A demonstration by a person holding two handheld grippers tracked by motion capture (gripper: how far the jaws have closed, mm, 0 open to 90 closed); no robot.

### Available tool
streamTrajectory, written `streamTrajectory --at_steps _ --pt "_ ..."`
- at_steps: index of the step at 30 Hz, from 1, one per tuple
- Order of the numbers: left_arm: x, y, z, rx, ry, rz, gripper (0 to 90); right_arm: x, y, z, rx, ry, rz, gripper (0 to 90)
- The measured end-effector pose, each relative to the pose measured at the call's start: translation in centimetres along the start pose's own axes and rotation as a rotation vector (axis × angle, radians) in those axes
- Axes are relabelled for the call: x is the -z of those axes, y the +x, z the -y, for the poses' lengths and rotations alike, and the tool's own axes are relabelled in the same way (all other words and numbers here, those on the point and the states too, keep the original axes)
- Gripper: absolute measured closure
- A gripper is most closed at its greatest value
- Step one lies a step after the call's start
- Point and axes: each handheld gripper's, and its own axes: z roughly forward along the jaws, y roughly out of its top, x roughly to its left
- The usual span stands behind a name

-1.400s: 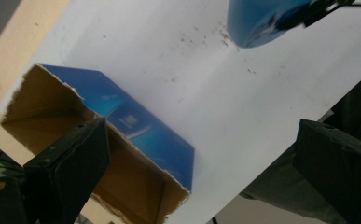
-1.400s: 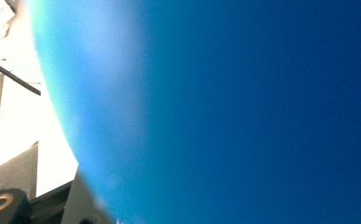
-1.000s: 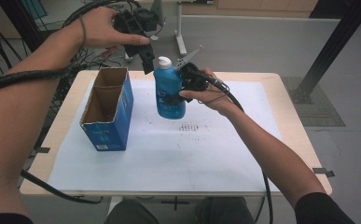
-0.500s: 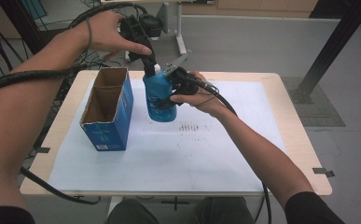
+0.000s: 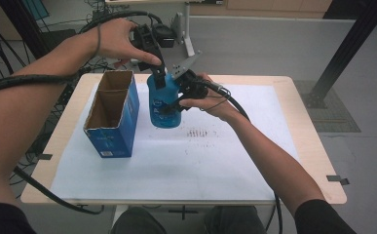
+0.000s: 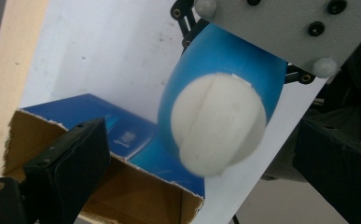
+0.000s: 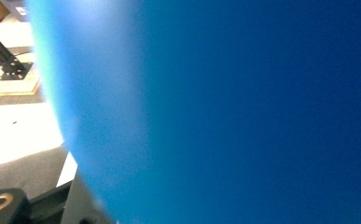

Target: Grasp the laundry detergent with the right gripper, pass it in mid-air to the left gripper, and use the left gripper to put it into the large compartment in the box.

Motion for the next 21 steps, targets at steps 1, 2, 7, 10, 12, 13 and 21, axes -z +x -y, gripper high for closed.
streamTrajectory --at_steps 1,2,7,10,12,13,21 --pt "-0.10 -0.06 -0.07 -0.004 0.001 0.002 4.6 0.05 0.10 -0.04 0.003 -0.001 -0.006 43.7" --pt "-0.19 -0.09 -0.14 -0.009 0.004 0.004 4.5 0.09 0.21 -0.08 0.011 -0.003 -0.010 43.7" --pt "-0.70 -0.26 -0.44 -0.018 0.015 0.005 4.5 0.29 0.60 -0.24 0.031 0.000 -0.020 43.7" --pt "-0.85 -0.42 -0.51 -0.023 0.019 0.004 4.5 0.43 0.69 -0.24 0.033 0.001 -0.019 43.7" --pt "-0.93 -0.54 -0.54 -0.024 0.022 -0.005 4.5 0.50 0.76 -0.26 0.037 0.002 -0.017 43.8" --pt "-0.97 -0.59 -0.53 -0.024 0.021 -0.004 4.5 0.53 0.78 -0.28 0.040 0.001 -0.017 43.8" --pt "-1.07 -1.01 -0.62 -0.040 0.018 0.002 4.5 0.78 1.08 -0.51 0.048 -0.011 -0.014 43.8"
